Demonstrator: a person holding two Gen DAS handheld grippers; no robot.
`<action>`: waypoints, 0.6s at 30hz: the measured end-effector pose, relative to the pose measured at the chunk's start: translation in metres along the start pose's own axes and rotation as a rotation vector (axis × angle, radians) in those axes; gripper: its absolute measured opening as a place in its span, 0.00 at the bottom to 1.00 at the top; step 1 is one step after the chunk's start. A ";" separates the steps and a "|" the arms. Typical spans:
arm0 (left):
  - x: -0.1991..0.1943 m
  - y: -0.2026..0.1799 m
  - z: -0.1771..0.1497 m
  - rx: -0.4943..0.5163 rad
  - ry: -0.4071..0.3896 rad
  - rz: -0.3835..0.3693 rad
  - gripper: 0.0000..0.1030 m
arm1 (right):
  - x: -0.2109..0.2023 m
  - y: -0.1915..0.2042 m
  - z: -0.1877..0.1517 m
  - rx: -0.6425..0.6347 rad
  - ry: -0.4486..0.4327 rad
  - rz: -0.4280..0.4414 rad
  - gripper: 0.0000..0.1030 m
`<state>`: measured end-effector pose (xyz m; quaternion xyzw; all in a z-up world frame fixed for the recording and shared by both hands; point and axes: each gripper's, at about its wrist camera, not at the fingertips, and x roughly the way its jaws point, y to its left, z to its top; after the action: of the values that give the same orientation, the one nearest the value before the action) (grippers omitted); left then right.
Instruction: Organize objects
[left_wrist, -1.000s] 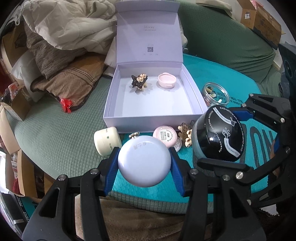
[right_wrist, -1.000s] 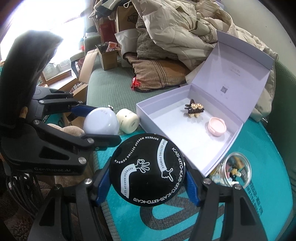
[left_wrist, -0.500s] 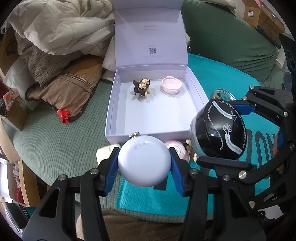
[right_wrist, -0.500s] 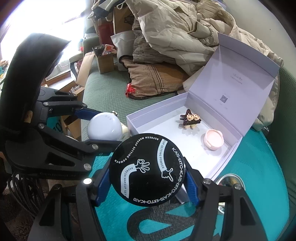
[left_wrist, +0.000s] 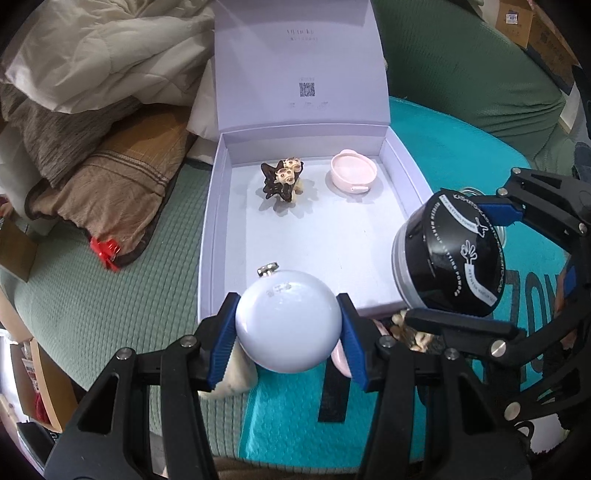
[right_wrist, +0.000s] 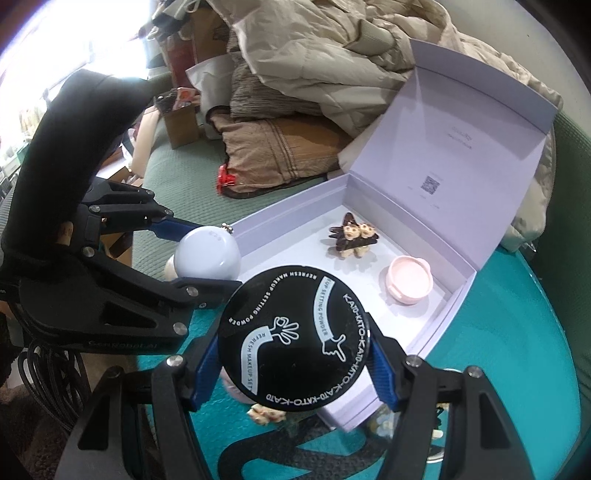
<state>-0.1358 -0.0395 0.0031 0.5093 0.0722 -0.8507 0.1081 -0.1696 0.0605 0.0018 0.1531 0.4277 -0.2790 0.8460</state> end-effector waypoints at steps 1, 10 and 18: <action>0.004 0.000 0.003 0.000 0.004 -0.006 0.49 | 0.001 -0.003 0.000 0.004 0.002 -0.002 0.67; 0.028 -0.006 0.023 0.023 0.025 -0.021 0.49 | 0.014 -0.031 0.002 0.046 0.020 -0.031 0.67; 0.051 -0.005 0.036 0.022 0.061 -0.024 0.49 | 0.030 -0.051 0.003 0.077 0.044 -0.039 0.67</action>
<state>-0.1909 -0.0485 -0.0253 0.5355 0.0722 -0.8367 0.0898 -0.1841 0.0081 -0.0219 0.1833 0.4379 -0.3085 0.8243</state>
